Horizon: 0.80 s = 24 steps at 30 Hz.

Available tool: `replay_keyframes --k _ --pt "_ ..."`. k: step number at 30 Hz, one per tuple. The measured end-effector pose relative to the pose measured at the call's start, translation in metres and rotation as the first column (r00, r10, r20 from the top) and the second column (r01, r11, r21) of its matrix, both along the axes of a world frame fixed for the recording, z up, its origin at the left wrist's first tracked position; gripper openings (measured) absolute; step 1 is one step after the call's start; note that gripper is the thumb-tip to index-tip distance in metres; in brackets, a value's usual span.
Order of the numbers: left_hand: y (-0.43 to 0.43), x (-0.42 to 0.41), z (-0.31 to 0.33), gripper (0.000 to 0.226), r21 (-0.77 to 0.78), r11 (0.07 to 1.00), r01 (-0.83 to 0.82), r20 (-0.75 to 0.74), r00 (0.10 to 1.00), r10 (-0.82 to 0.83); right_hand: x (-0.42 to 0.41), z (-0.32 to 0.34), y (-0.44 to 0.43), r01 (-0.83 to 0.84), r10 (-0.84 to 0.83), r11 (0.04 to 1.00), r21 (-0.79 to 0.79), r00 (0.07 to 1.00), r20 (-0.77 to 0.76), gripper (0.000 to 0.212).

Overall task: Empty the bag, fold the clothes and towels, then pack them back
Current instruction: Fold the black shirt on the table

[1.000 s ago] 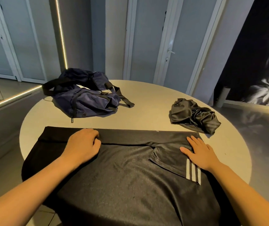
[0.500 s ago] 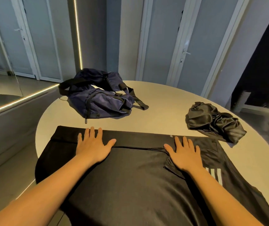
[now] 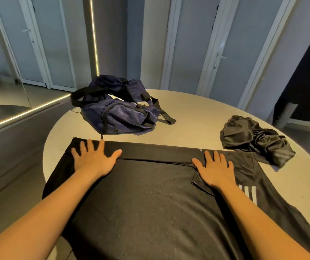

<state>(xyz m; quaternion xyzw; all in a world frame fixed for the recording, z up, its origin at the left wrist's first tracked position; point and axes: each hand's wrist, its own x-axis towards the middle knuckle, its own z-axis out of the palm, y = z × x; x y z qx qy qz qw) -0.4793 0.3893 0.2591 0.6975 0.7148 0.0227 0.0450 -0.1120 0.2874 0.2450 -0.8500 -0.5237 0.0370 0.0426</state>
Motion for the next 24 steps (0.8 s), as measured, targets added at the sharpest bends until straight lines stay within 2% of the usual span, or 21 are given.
replay_keyframes --k 10,14,16,18,20,24 --pt "-0.004 -0.015 0.008 0.101 0.003 1.0 0.005 0.039 0.999 -0.005 -0.001 0.003 -0.001 0.002 0.0 0.998 0.07 1.0 -0.023 0.091" --pt "-0.028 0.001 0.016 0.094 0.096 0.991 0.095 0.068 0.992 -0.101 -0.002 0.014 -0.009 0.042 -0.011 0.971 0.234 0.991 -0.132 0.095" --pt "-0.046 0.021 0.021 0.088 0.142 0.973 0.184 0.066 0.979 -0.194 -0.005 0.026 -0.019 0.013 0.05 0.95 0.313 0.98 -0.193 0.084" --pt "-0.066 0.048 0.027 0.083 0.154 0.944 0.29 0.083 0.949 -0.305 -0.011 0.043 -0.038 -0.015 0.113 0.935 0.354 0.96 -0.256 0.065" --pt "-0.09 0.079 0.033 0.08 0.154 0.895 0.418 0.106 0.894 -0.436 -0.008 0.06 -0.065 0.001 0.14 0.925 0.38 0.928 -0.344 0.06" --pt "-0.148 0.146 0.037 0.079 0.141 0.721 0.678 0.176 0.7 -0.692 0.015 0.08 -0.144 0.128 0.102 0.882 0.453 0.887 -0.451 0.051"
